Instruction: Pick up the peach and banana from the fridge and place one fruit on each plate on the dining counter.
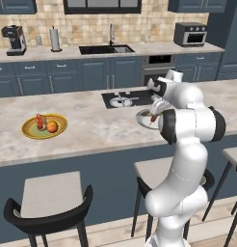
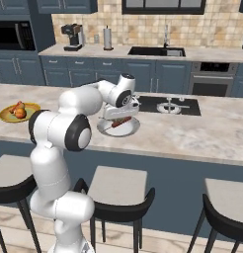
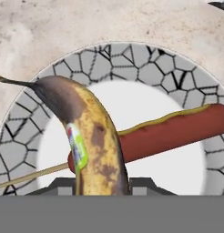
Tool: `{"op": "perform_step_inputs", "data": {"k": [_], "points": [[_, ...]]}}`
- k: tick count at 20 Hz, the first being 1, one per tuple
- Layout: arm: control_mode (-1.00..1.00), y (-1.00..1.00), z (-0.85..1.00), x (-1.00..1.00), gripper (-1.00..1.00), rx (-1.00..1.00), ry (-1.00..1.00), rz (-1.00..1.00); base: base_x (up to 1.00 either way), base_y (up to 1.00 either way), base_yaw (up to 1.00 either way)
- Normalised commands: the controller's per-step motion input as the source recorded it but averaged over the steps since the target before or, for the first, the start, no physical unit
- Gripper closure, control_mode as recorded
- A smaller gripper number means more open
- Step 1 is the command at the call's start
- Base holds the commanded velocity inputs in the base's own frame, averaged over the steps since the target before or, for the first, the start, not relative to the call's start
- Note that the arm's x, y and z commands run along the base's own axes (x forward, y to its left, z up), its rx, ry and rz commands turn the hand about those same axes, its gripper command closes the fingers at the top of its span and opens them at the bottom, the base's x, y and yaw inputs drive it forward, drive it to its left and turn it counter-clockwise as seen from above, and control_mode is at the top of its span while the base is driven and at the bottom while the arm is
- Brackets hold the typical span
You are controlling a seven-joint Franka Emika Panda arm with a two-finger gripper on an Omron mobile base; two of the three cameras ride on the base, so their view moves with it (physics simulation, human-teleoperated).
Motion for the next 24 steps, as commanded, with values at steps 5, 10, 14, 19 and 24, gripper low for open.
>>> {"op": "perform_step_inputs", "data": {"k": [5,10,14,19,24], "points": [[-1.00,0.00,-0.22,-0.10,1.00,0.00,0.00,0.00,0.00,0.00,0.00],[-1.00,0.00,-0.04,-0.22,1.00,0.00,0.00,0.00,0.00,0.00,0.00],[-1.00,0.00,-0.04,-0.21,1.00,0.00,0.00,0.00,0.00,0.00,0.00],[-1.00,-0.07,0.00,-0.17,1.00,0.00,0.00,0.00,0.00,0.00,0.00],[-1.00,-0.13,-0.06,-0.04,-1.00,0.00,0.00,0.00,0.00,0.00,0.00]]}}
